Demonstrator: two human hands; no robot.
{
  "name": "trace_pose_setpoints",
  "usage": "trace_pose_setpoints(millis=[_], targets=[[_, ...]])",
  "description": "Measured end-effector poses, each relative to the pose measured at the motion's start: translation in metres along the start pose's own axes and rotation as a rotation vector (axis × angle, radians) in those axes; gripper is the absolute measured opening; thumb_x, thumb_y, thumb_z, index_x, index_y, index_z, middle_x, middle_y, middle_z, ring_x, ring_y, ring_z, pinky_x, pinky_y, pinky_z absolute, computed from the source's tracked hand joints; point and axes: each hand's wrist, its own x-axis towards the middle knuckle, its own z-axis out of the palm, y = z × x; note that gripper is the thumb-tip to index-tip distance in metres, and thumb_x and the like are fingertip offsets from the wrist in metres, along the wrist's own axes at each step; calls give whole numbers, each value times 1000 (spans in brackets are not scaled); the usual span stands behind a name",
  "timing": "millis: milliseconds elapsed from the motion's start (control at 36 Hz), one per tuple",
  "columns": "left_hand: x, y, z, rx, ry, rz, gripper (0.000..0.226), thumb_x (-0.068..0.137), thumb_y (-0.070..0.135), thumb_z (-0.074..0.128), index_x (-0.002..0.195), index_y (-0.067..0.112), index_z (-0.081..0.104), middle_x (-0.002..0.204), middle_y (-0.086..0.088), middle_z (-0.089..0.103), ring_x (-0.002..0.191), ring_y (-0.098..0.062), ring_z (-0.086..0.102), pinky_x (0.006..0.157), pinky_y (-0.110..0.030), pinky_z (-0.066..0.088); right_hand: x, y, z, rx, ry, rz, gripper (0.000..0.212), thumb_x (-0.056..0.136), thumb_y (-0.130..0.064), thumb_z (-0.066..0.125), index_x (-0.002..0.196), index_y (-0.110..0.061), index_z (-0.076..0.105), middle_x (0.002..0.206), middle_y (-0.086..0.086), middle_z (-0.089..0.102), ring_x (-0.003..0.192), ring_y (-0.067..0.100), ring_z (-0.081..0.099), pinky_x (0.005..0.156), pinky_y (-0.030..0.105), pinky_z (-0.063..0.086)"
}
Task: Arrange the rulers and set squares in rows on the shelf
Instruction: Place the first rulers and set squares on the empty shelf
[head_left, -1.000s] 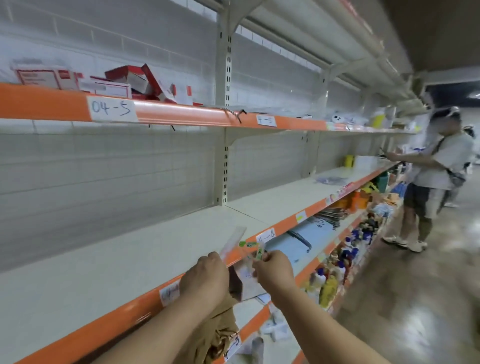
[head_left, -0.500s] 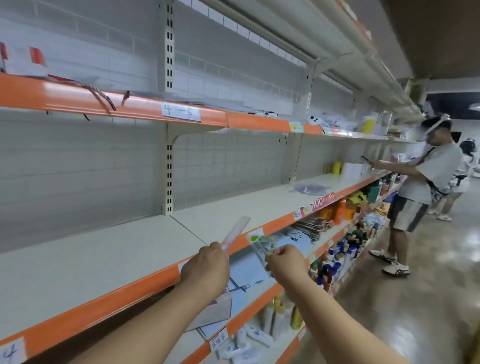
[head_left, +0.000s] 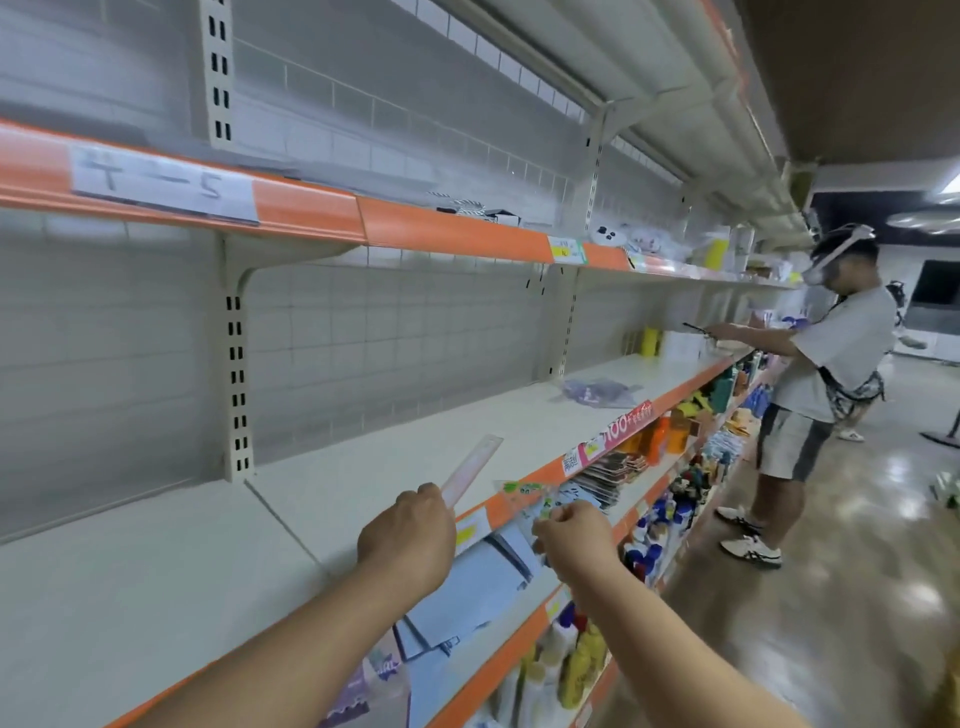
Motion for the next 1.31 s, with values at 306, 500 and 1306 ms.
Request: trace_pose_setpoints(millis=[306,500,1306], targets=[[81,32,16,44,-29,95,22,101,19,35,120,11,42,113,-6,54,100,-24,59,71,-29,39,74,-2,-17,29,42,9,21,91,-6,52,75,-10,39,79,15,58,58,20,44,45,25,34],[108,53,25,70,-33,87,22,101,17,34,121,11,41,106,-4,53,93,-23,59,70,-29,39,116,3,-29,36,19,2,11,92,-2,49,84,-8,44,75,8,59,52,10,47,40,20,33],[197,215,87,6,26,-259,35,97,13,34,132,20,36,80,1,35,77,-22,47,66,-31,39,322,54,-138,35,-317,-96,11,91,-3,45,82,-10,48,85,10,60,64,18,50,51,23,33]])
